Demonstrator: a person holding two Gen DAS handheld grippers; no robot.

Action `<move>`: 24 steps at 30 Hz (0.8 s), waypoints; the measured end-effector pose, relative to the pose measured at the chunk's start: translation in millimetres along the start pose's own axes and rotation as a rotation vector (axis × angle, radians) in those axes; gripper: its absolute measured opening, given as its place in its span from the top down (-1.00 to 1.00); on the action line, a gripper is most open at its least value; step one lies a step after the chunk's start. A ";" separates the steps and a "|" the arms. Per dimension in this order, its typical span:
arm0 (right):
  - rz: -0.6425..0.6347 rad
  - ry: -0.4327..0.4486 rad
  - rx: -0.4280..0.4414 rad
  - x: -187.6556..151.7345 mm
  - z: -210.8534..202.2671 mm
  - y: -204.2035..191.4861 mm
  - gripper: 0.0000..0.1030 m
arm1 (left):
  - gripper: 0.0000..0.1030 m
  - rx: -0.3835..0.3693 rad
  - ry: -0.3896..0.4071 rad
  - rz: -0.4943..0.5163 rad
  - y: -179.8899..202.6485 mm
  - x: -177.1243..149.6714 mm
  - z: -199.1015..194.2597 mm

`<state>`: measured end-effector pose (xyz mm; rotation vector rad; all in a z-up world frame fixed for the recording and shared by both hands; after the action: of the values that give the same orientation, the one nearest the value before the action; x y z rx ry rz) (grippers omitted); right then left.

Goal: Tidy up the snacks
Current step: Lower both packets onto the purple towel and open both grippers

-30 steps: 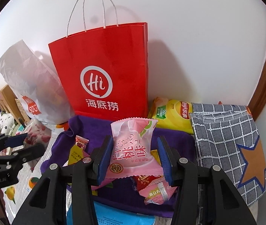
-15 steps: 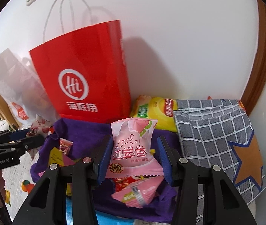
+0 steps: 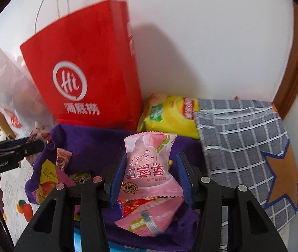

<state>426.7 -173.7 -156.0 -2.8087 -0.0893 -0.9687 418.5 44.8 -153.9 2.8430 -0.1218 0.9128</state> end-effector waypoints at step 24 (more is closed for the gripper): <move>-0.076 -0.125 0.001 -31.2 45.2 -33.5 0.06 | 0.02 0.011 -0.081 0.002 4.6 -12.5 22.8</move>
<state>425.8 -132.7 -205.6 -2.8815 -0.2133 -0.8067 420.8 36.9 -178.9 2.8907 -0.1293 0.8019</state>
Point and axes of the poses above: each gripper's, at about its wrist camera, not at the fingertips, and z roughly the way its jaws point, y to its right, x to its top, the point moved 8 cm from there along z, roughly the way its jaws point, and after that the axes turned 7 degrees about z, right-handed, at the moved point
